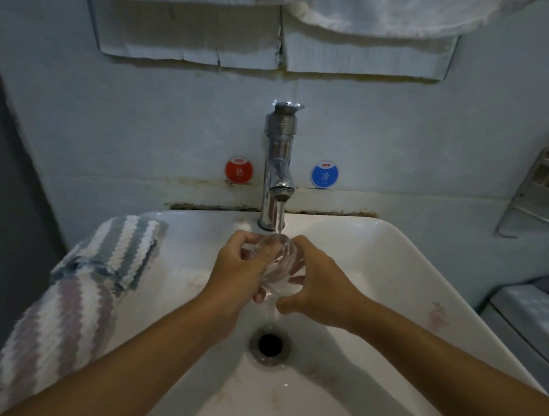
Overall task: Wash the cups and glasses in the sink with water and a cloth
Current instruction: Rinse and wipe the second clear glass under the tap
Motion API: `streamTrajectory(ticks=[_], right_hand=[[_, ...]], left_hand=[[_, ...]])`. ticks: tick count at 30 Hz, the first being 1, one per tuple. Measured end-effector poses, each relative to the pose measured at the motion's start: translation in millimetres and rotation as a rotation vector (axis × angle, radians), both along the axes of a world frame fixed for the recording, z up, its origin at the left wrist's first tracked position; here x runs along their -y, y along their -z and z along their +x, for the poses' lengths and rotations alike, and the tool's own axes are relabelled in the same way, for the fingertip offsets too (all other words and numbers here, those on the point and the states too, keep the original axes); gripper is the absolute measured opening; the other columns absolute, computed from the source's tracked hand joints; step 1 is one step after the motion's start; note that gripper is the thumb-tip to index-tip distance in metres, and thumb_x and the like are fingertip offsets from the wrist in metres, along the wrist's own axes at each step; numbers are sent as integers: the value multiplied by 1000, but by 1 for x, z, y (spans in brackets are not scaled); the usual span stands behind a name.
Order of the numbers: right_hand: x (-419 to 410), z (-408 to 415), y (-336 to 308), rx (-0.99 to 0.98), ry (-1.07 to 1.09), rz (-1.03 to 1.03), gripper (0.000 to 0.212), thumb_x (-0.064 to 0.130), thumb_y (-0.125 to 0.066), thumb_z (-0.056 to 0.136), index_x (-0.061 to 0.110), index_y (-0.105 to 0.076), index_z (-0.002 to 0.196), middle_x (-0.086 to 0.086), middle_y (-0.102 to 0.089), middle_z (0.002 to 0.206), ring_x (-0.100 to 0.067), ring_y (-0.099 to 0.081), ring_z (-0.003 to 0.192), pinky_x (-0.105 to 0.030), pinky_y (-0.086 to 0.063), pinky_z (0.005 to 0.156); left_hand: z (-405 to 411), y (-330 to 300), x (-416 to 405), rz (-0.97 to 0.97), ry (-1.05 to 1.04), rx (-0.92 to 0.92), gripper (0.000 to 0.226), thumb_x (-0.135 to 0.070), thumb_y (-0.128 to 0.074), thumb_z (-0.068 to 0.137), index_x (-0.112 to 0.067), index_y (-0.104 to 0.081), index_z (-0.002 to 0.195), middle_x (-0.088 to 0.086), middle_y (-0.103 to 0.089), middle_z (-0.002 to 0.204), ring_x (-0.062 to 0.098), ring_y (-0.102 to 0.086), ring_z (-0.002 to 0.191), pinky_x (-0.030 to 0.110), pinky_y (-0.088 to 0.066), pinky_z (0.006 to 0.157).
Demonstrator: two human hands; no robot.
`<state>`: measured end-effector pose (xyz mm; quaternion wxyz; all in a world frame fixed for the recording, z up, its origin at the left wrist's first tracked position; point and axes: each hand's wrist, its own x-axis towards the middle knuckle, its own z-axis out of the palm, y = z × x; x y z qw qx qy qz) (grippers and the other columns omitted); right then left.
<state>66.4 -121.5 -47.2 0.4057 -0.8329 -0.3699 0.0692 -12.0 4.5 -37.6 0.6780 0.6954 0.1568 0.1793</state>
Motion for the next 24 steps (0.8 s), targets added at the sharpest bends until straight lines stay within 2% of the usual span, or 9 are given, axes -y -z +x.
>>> streamTrajectory(ticks=[3,5,9,14,17,20,22,24], right_hand=[[0,0,0,4,3,-16,67,13,-89,63,23,-49,116,2,-58,109,-16,-60,99,-34,-58,87],[0,3,0,3,20,-35,68,13,-90,63,24,-49,116,3,-58,108,-16,-60,98,-36,-58,87],[2,6,1,8,43,-28,67,14,-90,62,23,-50,114,3,-58,107,-16,-60,96,-36,-58,86],[3,4,0,51,15,-35,68,16,-90,61,22,-50,115,4,-58,107,-16,-60,97,-37,-58,85],[2,0,-1,87,-13,-71,66,19,-90,62,22,-51,116,5,-57,108,-14,-59,96,-36,-58,84],[3,-4,-7,252,-19,-149,67,28,-89,66,23,-51,122,6,-55,114,-11,-53,99,-30,-53,88],[4,-6,-9,345,-48,-160,68,33,-87,70,23,-52,127,7,-54,121,-10,-49,106,-24,-46,91],[6,-6,-10,354,-97,-154,68,33,-87,70,24,-53,128,10,-54,120,-5,-49,104,-22,-43,91]], left_hand=[[1,2,-2,19,-29,10,19,-36,-53,99,-20,-59,106,11,-67,94,11,-54,56,22,-42,46],[2,3,-2,26,-14,-2,17,-33,-49,101,-22,-60,108,11,-67,99,14,-56,63,23,-44,49],[2,3,2,-39,80,-22,21,-35,-61,95,-28,-60,114,9,-65,109,17,-56,72,26,-45,54],[0,1,2,-47,73,-22,28,-42,-61,93,-22,-57,113,11,-67,102,10,-50,55,25,-43,49],[-1,3,1,40,-11,-47,23,-41,-46,101,-19,-52,108,9,-65,95,13,-50,56,25,-42,45],[2,4,5,180,-36,-71,38,-52,-29,102,-20,-49,107,5,-60,88,16,-55,58,27,-44,45],[2,4,11,283,-4,-109,49,-67,-30,92,-25,-44,113,1,-61,96,18,-65,66,25,-47,45],[2,6,15,342,-1,-133,50,-66,-36,91,-25,-40,118,2,-61,102,19,-68,68,23,-46,43]])
